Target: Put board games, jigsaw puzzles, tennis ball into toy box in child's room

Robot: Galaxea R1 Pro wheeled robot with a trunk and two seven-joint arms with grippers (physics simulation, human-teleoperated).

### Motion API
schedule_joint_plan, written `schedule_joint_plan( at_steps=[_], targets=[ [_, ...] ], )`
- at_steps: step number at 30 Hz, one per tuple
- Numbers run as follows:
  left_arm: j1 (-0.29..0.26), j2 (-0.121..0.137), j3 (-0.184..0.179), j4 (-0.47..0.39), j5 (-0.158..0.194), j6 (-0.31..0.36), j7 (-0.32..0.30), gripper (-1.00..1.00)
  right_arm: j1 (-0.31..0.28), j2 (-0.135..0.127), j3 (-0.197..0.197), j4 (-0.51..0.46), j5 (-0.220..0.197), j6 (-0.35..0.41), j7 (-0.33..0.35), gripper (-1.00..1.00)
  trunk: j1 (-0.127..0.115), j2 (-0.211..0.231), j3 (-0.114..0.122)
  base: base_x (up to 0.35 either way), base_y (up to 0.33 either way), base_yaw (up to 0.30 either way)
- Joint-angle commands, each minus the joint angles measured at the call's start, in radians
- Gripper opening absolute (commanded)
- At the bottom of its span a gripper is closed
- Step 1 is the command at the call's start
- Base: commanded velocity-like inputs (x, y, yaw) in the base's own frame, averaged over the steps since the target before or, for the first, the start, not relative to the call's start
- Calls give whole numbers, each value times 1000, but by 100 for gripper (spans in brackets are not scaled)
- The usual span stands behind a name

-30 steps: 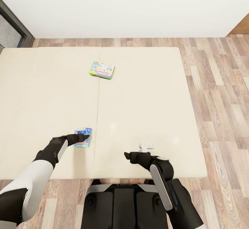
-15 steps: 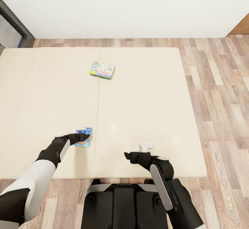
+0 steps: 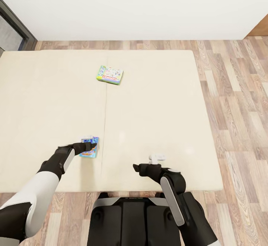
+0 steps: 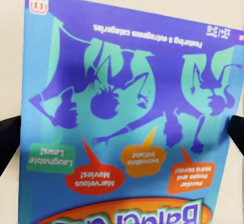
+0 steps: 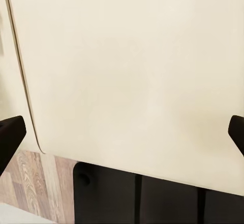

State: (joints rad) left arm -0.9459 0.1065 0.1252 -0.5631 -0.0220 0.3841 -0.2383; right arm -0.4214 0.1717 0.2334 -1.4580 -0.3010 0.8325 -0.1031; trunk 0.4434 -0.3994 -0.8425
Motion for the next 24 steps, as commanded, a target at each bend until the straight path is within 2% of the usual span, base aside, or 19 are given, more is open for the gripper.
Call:
schedule_joint_plan(
  at_steps=[1,7,10,16,20,24],
  targets=[
    [1,-7,11,-3,-8,3,-9,100,0,0,1,-1,-10,4,-10,100,7,-1,-1,0,0,0],
    [1,0,10,-3,44,4,-10,100,0,3,1,23,-8,3,-10,100,7,-1,-1,0,0,0],
    [1,0,11,-3,54,4,-10,100,0,3,1,34,-8,2,-10,100,7,-1,-1,0,0,0],
    [1,-4,11,-5,33,5,-12,100,0,3,1,37,-7,3,-10,100,7,-1,-1,0,0,0],
    [1,-22,12,-11,6,6,-22,100,0,3,1,37,-7,3,-10,100,7,-1,-1,0,0,0],
    [1,-22,12,-8,1,8,-37,100,0,3,1,37,-7,3,-10,100,7,-1,-1,0,0,0]
  ],
)
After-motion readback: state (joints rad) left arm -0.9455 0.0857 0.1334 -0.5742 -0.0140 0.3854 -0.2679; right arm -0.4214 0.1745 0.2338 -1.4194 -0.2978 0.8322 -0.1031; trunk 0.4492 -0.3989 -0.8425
